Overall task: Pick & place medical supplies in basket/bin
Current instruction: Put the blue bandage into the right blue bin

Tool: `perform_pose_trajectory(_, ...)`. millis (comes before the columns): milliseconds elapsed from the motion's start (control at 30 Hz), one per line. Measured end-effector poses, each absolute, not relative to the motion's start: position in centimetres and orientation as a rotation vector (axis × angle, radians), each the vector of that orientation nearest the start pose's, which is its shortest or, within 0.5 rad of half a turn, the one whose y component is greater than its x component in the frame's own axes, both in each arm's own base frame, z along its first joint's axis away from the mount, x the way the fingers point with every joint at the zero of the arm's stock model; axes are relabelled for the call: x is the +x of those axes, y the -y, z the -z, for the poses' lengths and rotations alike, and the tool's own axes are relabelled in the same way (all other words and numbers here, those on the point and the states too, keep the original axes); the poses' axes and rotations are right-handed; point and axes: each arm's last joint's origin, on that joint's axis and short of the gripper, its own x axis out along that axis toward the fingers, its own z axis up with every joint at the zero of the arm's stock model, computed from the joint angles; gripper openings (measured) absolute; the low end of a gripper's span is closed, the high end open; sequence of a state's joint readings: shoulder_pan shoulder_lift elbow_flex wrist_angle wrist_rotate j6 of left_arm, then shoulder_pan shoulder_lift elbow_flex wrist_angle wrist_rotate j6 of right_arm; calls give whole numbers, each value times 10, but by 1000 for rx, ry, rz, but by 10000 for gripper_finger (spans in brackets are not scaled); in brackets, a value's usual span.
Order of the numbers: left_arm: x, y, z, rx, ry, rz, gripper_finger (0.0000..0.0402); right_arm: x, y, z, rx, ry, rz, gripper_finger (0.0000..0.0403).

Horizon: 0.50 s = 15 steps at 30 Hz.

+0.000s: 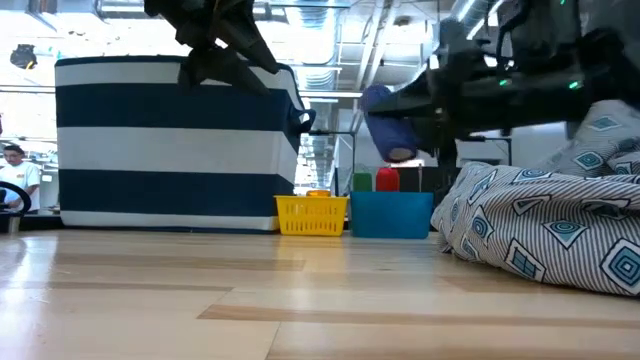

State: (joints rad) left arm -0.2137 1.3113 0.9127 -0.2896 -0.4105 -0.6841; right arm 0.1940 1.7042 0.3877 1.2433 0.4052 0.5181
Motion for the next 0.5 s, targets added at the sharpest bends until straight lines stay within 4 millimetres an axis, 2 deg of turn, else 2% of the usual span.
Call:
perform_pose_trajectory(100, 270, 50, -259, -437, -561, -389, 168, 268, -63, -136, 563, -163, 104, 138)
perform_pose_trajectory(200, 269, 52, -259, -430, -566, -384, 168, 272, -75, -135, 632, -307, 36, 139)
perform_pose_trajectory(367, 269, 53, -259, -386, -572, -365, 168, 286, -80, -137, 702, -474, 1, 140)
perform_pose_trajectory(500, 269, 54, -259, -375, -575, -358, 168, 305, -77, -138, 774, -550, -52, 145)
